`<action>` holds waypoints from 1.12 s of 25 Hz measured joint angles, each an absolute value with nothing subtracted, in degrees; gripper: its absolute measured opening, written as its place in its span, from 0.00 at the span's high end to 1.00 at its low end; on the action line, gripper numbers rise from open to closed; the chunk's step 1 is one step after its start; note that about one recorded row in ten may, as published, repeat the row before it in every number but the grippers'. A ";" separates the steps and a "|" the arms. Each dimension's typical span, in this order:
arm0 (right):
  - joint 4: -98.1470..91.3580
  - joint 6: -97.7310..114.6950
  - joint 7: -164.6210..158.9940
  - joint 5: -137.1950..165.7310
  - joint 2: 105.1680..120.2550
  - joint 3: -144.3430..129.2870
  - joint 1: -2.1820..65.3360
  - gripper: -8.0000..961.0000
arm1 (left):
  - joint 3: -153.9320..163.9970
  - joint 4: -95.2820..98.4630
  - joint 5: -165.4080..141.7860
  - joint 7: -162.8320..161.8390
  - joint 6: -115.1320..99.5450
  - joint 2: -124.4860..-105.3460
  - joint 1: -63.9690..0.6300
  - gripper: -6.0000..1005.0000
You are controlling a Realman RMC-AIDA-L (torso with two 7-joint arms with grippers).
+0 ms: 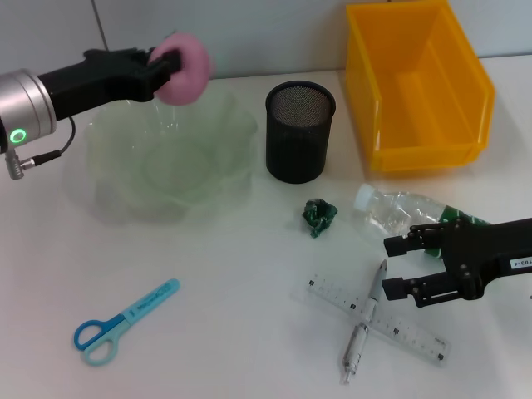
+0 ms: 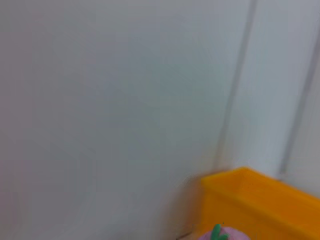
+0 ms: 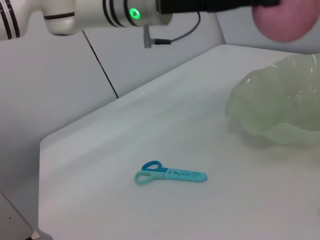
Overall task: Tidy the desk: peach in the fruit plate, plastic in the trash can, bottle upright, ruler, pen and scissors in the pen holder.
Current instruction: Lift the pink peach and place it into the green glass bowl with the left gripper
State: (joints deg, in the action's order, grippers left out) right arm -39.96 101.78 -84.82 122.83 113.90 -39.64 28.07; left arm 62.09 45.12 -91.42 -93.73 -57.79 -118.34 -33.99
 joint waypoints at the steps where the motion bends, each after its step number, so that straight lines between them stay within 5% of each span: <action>1: -40.01 101.79 -84.81 122.82 113.91 -39.64 28.07 0.19 | 63.33 43.80 -91.68 -92.97 -53.52 -118.45 -34.23 0.80; 14: -40.26 102.41 -85.37 122.82 113.90 -39.64 28.37 0.19 | 77.27 41.91 -92.07 -94.10 -38.20 -118.61 -34.08 0.90; 20: -40.26 102.63 -85.49 122.87 113.65 -39.64 28.56 0.19 | 77.02 41.58 -92.06 -96.61 -37.81 -118.44 -34.08 0.83; 28: -40.25 102.66 -85.52 122.87 113.64 -39.64 28.56 0.19 | 76.86 41.57 -92.01 -96.84 -37.83 -118.38 -33.98 0.60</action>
State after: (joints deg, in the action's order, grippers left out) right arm -40.25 102.66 -85.52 122.87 113.64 -39.64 28.56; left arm 76.86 41.57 -92.01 -96.84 -37.83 -118.38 -33.98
